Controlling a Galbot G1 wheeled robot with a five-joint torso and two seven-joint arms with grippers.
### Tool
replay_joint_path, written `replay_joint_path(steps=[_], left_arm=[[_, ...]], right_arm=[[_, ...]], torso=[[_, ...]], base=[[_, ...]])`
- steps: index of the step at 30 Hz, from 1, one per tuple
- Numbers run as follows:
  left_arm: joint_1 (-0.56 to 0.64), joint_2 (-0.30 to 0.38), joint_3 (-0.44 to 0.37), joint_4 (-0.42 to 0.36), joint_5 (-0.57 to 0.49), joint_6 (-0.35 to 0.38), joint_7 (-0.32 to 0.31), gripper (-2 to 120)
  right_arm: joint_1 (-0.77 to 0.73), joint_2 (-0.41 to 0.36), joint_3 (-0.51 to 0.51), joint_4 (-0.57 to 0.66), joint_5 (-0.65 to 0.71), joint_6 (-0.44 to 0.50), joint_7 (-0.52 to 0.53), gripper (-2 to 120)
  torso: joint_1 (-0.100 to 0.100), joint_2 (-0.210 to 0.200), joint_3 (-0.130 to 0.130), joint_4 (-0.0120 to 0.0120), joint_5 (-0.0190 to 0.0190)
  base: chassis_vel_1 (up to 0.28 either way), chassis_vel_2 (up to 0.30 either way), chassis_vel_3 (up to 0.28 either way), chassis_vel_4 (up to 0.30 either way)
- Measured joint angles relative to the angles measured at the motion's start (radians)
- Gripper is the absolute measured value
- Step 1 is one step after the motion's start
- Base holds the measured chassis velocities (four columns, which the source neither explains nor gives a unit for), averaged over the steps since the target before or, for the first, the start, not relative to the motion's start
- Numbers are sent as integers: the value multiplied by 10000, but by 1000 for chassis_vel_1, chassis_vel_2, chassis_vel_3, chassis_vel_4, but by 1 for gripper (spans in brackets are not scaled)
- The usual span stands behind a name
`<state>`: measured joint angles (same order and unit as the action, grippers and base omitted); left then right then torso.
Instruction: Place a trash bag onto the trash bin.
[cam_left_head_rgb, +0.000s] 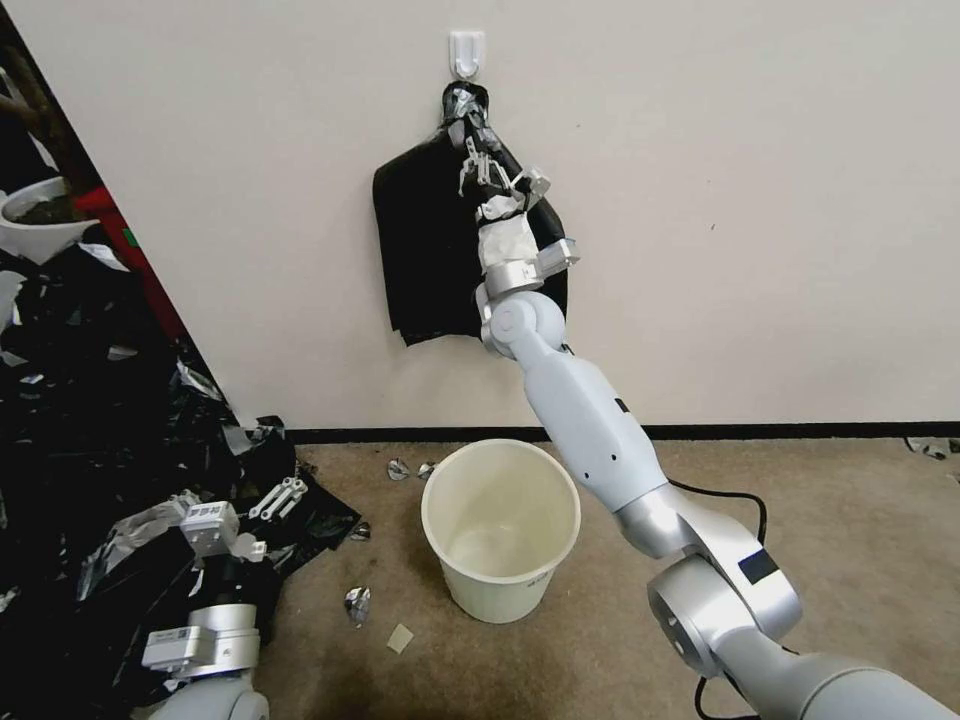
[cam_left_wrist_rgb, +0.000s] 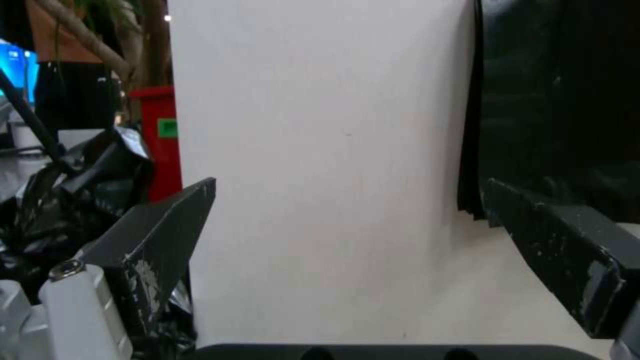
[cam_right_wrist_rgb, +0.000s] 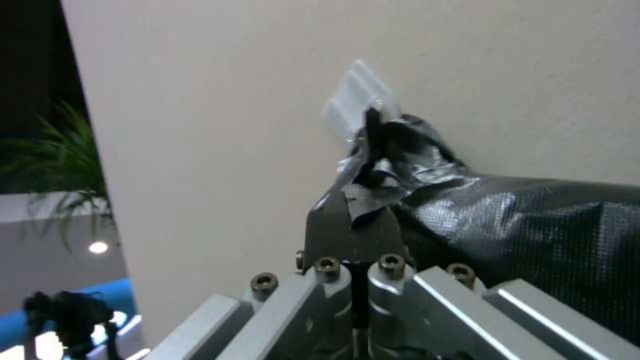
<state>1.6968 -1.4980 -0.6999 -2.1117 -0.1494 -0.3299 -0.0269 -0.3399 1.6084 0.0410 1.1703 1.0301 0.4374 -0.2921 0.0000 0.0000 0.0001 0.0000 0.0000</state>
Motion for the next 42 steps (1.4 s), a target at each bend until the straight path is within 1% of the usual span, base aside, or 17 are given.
replay_joint_path(steps=[1,3,8,10,11,13,22,24,25,26,28,29,32,33,36,39,42], left_arm=[[0,0,0,0,0,0,0,100],[-17,-21,10,38,13,-5,0,100],[-20,-34,17,85,20,-19,0,100],[-19,-41,18,133,28,-53,0,100],[-19,-41,18,133,28,-53,0,100],[-45,-41,20,161,29,-59,1,100],[-253,55,-7,251,-83,-3,2,100],[-309,157,-42,318,-194,15,2,100],[-309,157,-42,318,-194,15,2,100],[-341,249,-56,375,-261,29,3,100],[-404,372,-84,469,-334,42,3,100],[-404,372,-84,469,-334,42,3,100],[-568,598,-97,631,-567,84,3,100],[-568,598,-97,631,-567,84,3,100],[-753,883,-14,636,-1160,264,-7,100],[-873,1101,98,527,-1558,287,-21,100],[-1080,1547,328,180,-2183,292,-22,100]], right_arm=[[0,0,0,0,0,0,0,0],[-319,0,-42,522,290,-12,-401,0],[-929,-60,-153,1354,600,-109,-934,0],[-1716,-410,-242,1995,648,-180,-1470,0],[-1716,-410,-242,1995,648,-180,-1470,0],[-2555,-778,-246,2405,449,-206,-1779,0],[-4308,-1473,-3,3346,107,-152,-2371,0],[-4981,-1608,69,4051,122,-149,-2489,0],[-4981,-1608,69,4051,122,-149,-2489,0],[-5489,-1678,41,4647,202,-163,-2557,0],[-6090,-1748,4,5252,193,-172,-2874,0],[-6090,-1748,4,5252,193,-172,-2874,0],[-6781,-1943,73,5685,-97,-179,-3601,0],[-6781,-1943,73,5685,-97,-179,-3601,0],[-7270,-2162,227,5707,-573,-176,-4163,0],[-7376,-2235,290,5608,-790,-168,-4275,0],[-7142,-2237,473,5377,-1213,-83,-4181,0]], torso=[[0,0,0,0,0],[0,1,-1,0,0],[0,1,-2,3,1],[0,1,-2,2,0],[0,1,-2,2,0],[0,0,-2,-1,1],[0,0,-2,0,0],[0,1,-2,0,0],[0,1,-2,0,0],[0,1,-2,0,0],[0,1,-2,1,0],[0,1,-2,1,0],[0,1,-2,1,-1],[0,1,-2,1,-1],[0,0,-2,1,-1],[0,0,-1,0,0],[0,0,-1,-1,1]], base=[[0,0,0,0],[0,0,0,0],[0,0,0,0],[0,0,0,0],[0,0,0,0],[0,0,0,0],[0,0,0,0],[0,0,0,0],[0,0,0,0],[0,0,0,0],[0,0,0,0],[0,0,0,0],[0,0,0,0],[0,0,0,0],[0,0,0,0],[0,0,0,0],[0,0,0,0]])
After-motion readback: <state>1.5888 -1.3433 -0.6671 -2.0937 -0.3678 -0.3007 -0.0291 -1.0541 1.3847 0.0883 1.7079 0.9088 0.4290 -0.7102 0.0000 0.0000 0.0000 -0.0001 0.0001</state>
